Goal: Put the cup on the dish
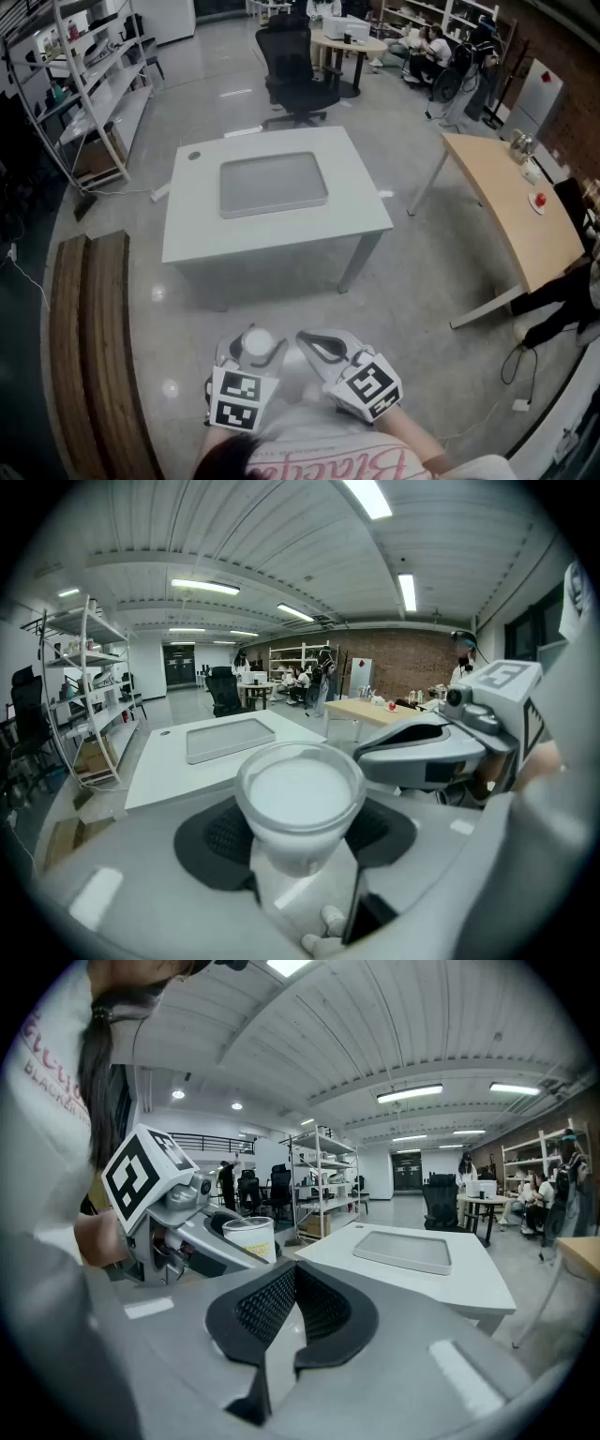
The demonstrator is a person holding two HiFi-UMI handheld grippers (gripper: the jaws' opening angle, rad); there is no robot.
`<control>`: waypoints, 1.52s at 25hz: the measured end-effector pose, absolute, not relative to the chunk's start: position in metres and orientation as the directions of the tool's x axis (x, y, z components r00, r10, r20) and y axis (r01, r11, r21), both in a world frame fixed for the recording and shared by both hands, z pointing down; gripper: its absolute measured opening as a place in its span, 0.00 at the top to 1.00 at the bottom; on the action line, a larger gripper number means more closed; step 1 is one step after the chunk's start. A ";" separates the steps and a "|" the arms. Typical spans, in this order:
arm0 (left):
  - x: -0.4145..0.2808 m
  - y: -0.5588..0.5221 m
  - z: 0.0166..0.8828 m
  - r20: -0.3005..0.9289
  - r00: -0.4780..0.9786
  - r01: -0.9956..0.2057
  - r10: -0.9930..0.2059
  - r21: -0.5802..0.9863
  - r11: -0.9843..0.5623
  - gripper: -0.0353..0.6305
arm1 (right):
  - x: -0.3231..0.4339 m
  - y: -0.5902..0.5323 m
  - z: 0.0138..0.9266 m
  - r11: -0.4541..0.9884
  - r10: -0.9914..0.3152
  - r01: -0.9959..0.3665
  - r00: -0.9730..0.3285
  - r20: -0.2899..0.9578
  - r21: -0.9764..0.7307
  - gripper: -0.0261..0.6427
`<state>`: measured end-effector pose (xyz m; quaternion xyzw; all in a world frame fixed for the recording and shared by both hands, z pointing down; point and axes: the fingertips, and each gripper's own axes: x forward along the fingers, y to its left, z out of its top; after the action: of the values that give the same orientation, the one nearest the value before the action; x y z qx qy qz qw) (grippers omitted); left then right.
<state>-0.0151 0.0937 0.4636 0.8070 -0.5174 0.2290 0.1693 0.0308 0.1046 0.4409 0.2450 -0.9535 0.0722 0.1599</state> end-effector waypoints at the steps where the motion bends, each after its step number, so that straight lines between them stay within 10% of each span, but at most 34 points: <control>1: -0.015 0.093 0.463 0.543 0.362 -0.913 -0.758 0.040 -0.407 0.56 | 0.031 0.104 0.439 0.869 -0.448 -0.492 -0.829 0.336 -0.057 0.96; 38: -0.047 -0.076 0.481 0.506 0.403 -0.907 -0.763 0.107 -0.408 0.56 | -0.001 -0.060 0.449 0.865 -0.442 -0.497 -0.815 0.376 -0.061 0.96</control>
<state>-0.0465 -0.0762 0.4812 0.8165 -0.5112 0.1930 0.1863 -0.0012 -0.0599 0.4491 0.2472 -0.9493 0.0785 0.1775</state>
